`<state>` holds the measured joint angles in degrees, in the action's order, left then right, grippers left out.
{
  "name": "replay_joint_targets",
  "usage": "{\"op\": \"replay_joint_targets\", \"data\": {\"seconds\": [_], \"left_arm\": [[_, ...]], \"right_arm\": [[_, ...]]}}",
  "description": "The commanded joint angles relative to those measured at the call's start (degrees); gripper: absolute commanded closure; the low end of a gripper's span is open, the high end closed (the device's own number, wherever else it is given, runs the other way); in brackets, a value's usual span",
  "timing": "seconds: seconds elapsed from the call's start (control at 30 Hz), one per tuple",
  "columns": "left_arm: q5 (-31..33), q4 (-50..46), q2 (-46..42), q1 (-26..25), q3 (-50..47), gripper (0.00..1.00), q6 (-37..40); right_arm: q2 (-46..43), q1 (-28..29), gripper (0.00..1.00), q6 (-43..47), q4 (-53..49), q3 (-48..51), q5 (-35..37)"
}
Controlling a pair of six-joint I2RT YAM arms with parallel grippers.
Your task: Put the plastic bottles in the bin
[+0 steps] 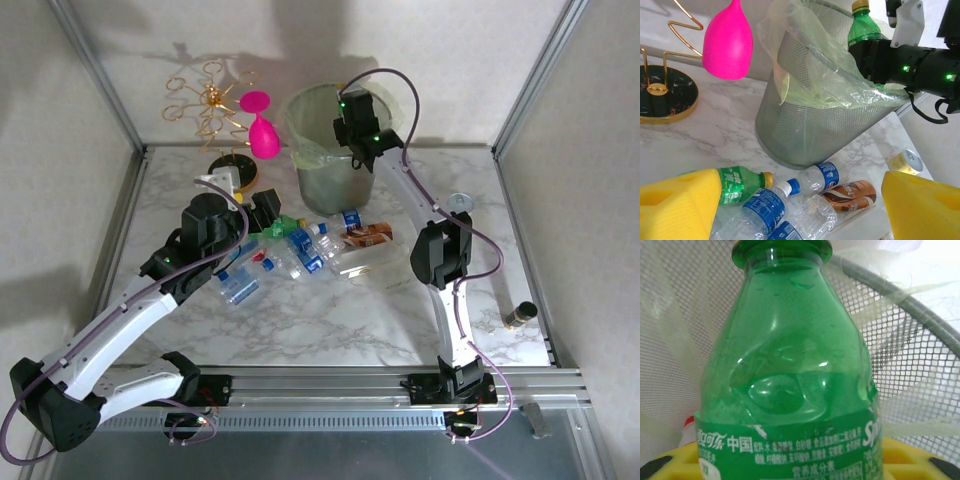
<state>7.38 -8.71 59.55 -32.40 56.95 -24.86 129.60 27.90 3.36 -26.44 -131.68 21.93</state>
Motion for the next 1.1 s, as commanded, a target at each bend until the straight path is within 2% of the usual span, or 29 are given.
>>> {"op": "replay_joint_targets", "data": {"seconds": [0.0,0.1,0.23,0.33,0.77,1.07], "left_arm": [[0.0,1.8,-2.1,0.6,-0.7,0.16,-0.7],[0.2,2.2,-2.8,0.6,-1.0,0.15,-0.8],[0.1,2.0,-2.8,0.6,-0.8,0.15,-0.9],[0.3,2.1,-3.2,0.6,-0.9,0.14,-1.0],[0.6,2.1,-3.5,0.9,-0.9,0.14,-0.9],[1.3,1.3,-3.2,1.1,0.1,0.14,-2.1]], "right_arm": [[0.6,0.2,0.58,1.8,1.1,-0.7,3.3],[0.8,0.2,0.52,1.9,1.0,-0.2,3.6],[0.4,0.3,0.35,2.0,1.0,0.3,4.3],[-0.1,0.6,0.25,1.9,1.0,0.3,5.1],[-2.3,1.1,0.24,1.7,1.1,0.2,4.4],[-9.3,1.9,0.24,-1.1,0.2,-1.8,0.1]]}}
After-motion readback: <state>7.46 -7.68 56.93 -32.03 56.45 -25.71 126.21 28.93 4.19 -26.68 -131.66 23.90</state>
